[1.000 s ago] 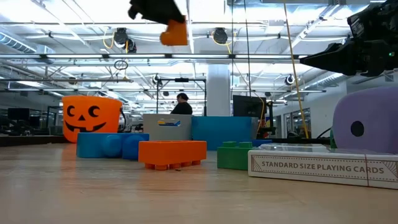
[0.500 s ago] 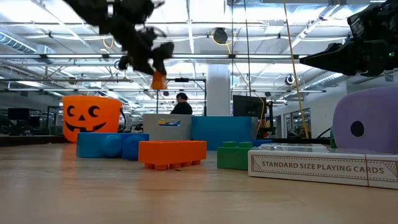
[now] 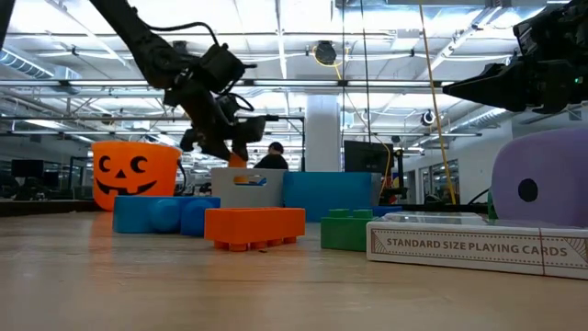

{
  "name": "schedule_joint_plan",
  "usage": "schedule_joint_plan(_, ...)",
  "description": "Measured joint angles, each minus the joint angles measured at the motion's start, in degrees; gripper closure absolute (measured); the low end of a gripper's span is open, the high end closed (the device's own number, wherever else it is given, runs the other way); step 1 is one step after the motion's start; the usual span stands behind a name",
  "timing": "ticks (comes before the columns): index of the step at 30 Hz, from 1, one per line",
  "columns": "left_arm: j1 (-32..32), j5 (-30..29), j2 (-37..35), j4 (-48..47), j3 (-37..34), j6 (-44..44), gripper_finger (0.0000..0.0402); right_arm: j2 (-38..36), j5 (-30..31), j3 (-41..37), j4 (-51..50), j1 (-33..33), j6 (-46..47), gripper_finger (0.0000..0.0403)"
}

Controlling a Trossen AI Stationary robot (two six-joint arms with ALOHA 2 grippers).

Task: Pick & Place Toys
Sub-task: Put the orange 1 stud gamepiece into the white bin

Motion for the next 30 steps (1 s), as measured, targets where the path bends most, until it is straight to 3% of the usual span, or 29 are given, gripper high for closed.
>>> schedule_joint_plan(10,-2.88,0.02,1.21,1.16,0.04,2.71,0.0241,0.0,0.0,0.02,-0.04,-0.02,0.19,0.0234)
schedule_joint_plan(17,-6.49,0.66,1.3,2.44,-0.04,11.56,0.0233,0.0,0.0,0.02,-0.2,0.0,0.17,0.0234)
schedule_joint_plan(26,-7.34,0.59,1.34,2.22,-0.07,14.92,0.0232,0.0,0.0,0.02,-0.15,0.0,0.54,0.0234)
schedule_joint_plan(30,-6.74,0.18,1.34,2.33,-0.07,23.41,0.0232,0.0,0.0,0.02,-0.15,-0.01,0.52,0.0234)
